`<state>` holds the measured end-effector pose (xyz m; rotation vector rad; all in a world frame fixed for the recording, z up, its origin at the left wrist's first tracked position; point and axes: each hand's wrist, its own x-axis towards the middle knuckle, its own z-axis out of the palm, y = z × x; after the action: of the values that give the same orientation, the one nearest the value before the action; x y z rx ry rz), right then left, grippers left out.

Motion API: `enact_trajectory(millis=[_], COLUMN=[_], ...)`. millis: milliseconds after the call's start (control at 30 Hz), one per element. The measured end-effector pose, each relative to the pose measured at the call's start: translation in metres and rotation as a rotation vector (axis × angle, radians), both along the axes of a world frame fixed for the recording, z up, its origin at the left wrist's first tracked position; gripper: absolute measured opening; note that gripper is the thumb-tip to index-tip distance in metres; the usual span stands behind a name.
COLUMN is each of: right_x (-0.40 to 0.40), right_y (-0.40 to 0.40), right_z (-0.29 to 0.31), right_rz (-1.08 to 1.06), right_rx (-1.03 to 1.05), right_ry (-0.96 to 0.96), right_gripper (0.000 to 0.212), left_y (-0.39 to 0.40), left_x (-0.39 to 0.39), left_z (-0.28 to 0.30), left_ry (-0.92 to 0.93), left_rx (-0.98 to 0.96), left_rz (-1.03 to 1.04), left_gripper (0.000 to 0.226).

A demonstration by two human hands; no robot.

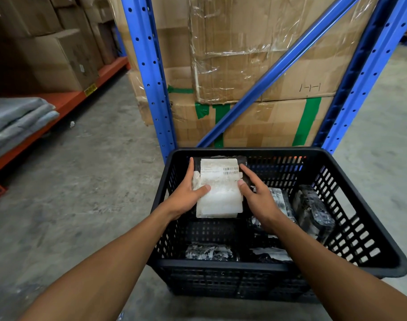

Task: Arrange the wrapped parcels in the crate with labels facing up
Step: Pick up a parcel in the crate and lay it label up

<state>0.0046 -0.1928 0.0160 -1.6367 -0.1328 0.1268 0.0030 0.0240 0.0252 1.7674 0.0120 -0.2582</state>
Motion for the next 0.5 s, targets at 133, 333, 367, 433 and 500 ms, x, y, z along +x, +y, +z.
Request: enact_trajectory(millis=[133,333,367,433,500], right_x=[0.003,0.004,0.004,0.003,0.002], right_y=[-0.003,-0.006,-0.007,-0.006,-0.007], right_z=[-0.001,0.003,0.004,0.010,0.016], right_rz=[0.016,0.038,0.041,0.045,0.043], right_rx=[-0.067,-0.088,-0.087,-0.061,-0.019], right_ry=[-0.034,-0.078,-0.085,-0.094,-0.092], right_gripper=[0.055,0.063,0.063,0.064,0.067], left_y=[0.003,0.004,0.004,0.005,0.004], left_x=[0.002,0.003,0.003,0.003,0.002], left_z=[0.000,0.003,0.003,0.005,0.008], left_ry=[-0.005,-0.021,-0.030,-0.063,-0.095], left_rx=[-0.037,-0.072,-0.083,-0.086,-0.071], left_rz=[0.023,0.055,0.061,0.079,0.090], left_gripper=[0.099,0.105,0.106,0.109,0.110])
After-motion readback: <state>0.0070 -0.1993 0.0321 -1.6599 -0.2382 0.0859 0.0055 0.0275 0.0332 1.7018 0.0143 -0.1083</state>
